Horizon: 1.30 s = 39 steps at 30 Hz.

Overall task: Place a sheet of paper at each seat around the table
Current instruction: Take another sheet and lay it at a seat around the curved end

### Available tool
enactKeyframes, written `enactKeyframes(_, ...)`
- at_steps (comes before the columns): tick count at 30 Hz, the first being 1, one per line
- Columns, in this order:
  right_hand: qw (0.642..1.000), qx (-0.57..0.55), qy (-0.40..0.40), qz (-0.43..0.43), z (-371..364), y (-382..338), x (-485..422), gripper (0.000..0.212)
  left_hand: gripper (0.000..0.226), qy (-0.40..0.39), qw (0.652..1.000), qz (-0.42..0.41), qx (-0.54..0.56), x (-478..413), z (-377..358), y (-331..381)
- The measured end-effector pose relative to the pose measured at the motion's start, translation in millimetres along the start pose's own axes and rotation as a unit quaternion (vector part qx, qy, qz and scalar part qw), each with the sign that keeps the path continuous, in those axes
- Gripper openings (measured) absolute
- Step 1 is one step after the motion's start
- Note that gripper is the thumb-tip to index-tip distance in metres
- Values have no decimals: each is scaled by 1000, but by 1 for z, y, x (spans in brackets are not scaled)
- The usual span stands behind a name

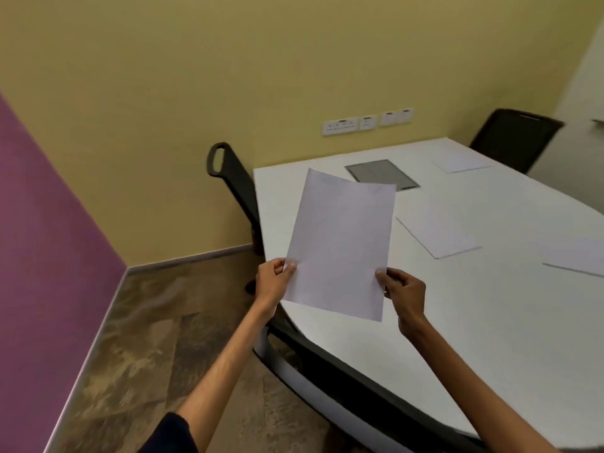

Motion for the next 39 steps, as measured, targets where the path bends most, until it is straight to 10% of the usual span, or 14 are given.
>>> enactKeyframes(18, 974, -38, 221, -44, 36, 33, -18, 19, 17, -314, 948, 18, -34, -89, -70, -63)
enactKeyframes(39, 916, 15, 355, -184, 20, 88, -59, 30, 23, -483, 869, 44, -101, -144, -114, -150)
Point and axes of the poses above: each hand's wrist, its own x-axis away from the middle knuckle, its own z-axis out of the back of the hand, y = z × x, the point moved 2 cm from there along -x, towards the middle knuckle, and after that the axes turned 14 degrees about -z, right-handed, at the moved point
